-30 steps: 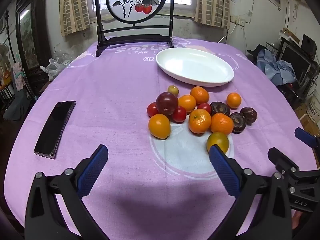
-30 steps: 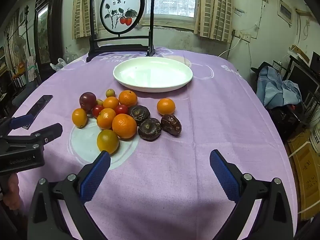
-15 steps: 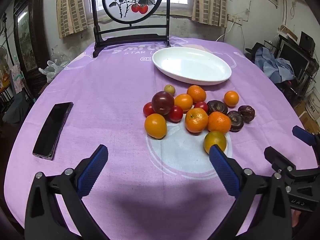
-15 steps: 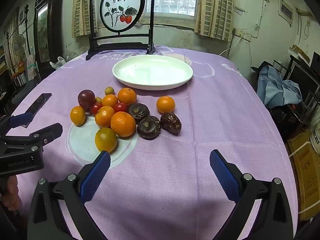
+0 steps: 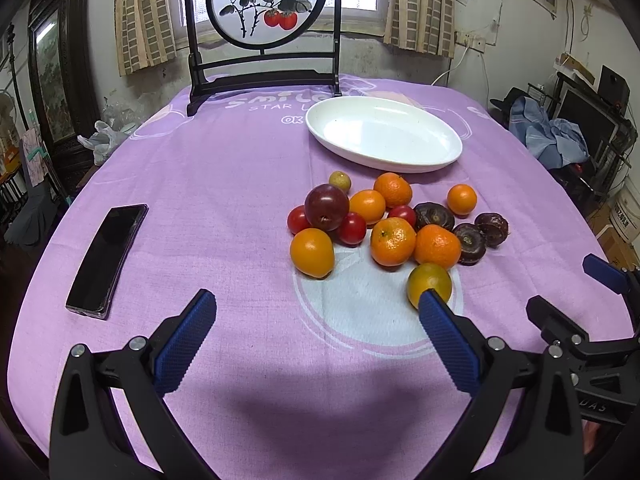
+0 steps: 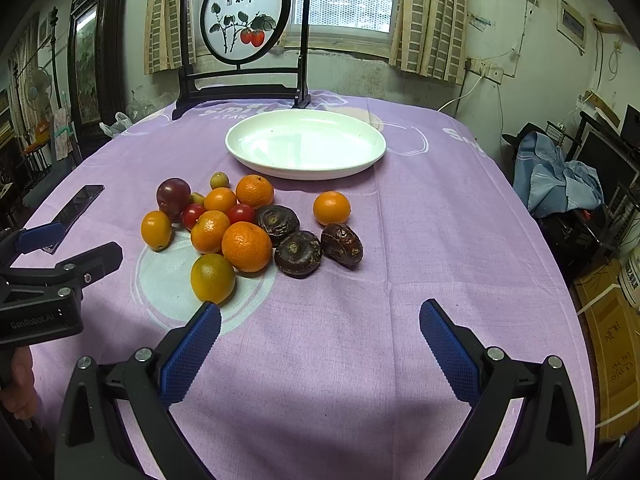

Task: Organize fruits

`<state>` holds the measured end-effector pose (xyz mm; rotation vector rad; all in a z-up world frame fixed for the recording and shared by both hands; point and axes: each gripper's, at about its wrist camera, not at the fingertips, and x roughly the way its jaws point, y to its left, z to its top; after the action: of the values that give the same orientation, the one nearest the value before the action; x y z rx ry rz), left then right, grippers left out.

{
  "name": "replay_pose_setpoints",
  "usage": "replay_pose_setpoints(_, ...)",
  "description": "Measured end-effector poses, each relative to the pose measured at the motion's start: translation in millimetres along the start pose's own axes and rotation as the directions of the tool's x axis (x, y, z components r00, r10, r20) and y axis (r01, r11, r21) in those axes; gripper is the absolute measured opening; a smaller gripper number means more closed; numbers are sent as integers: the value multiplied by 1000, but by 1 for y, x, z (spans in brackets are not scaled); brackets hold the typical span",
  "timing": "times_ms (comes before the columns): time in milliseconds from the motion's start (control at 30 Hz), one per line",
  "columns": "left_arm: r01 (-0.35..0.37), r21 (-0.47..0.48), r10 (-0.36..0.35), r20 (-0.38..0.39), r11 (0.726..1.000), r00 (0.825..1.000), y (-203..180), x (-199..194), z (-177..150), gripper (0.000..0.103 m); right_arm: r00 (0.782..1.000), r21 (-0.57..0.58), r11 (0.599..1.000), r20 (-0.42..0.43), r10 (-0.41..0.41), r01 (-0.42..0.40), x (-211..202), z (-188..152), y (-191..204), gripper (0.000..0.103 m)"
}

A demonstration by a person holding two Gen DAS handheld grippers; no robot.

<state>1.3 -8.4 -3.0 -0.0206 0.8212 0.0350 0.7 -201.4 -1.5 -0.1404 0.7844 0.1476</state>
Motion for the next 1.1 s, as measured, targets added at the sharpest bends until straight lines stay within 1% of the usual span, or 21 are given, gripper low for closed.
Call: replay_pose_setpoints(1100, -3, 6, 3, -11, 1000, 1000, 1, 0, -3, 99, 1000, -3, 1000, -9, -3, 3, 4, -6, 3, 100)
